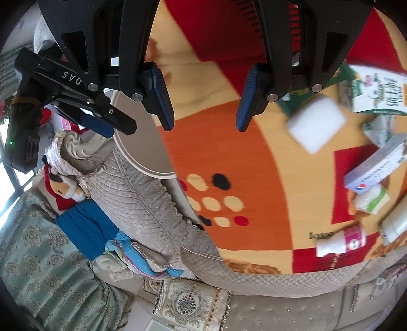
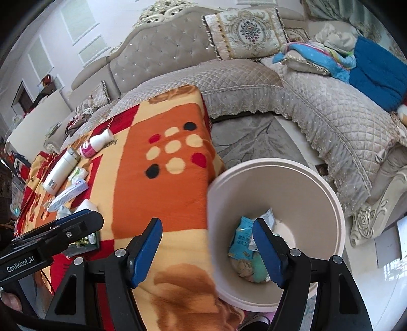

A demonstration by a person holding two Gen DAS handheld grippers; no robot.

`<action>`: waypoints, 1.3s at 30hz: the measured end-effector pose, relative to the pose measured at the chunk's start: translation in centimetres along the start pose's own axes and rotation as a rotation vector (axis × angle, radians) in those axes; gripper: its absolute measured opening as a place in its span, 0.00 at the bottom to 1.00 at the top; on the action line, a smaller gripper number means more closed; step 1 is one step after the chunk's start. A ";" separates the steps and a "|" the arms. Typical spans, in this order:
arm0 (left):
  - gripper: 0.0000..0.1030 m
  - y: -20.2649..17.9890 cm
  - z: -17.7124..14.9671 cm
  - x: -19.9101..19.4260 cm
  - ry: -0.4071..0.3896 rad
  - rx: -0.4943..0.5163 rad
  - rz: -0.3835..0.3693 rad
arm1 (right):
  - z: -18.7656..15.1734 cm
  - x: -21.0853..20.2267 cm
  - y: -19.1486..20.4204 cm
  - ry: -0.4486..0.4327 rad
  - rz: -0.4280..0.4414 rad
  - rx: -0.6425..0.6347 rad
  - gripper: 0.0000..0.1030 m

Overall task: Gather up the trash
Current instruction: 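Move both empty tools back over the trash on the blanket, then grasp the white sponge with the right tool while the left tool grasps the cow-print milk carton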

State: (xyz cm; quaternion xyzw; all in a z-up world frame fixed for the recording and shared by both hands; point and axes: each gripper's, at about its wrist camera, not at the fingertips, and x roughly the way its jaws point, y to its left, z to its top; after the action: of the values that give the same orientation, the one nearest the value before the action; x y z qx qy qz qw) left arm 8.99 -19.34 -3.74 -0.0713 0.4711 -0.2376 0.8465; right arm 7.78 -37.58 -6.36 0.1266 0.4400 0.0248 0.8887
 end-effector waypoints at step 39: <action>0.47 22.0 -7.2 -8.1 0.002 -0.330 0.205 | -1.3 4.4 13.9 0.131 0.170 -0.198 0.69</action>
State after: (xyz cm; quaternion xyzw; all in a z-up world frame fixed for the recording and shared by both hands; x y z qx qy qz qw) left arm 6.77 4.46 -9.10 -0.1606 0.5091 -0.0697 0.8427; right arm 10.37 -23.23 -7.05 0.0730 0.4800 0.1514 0.8610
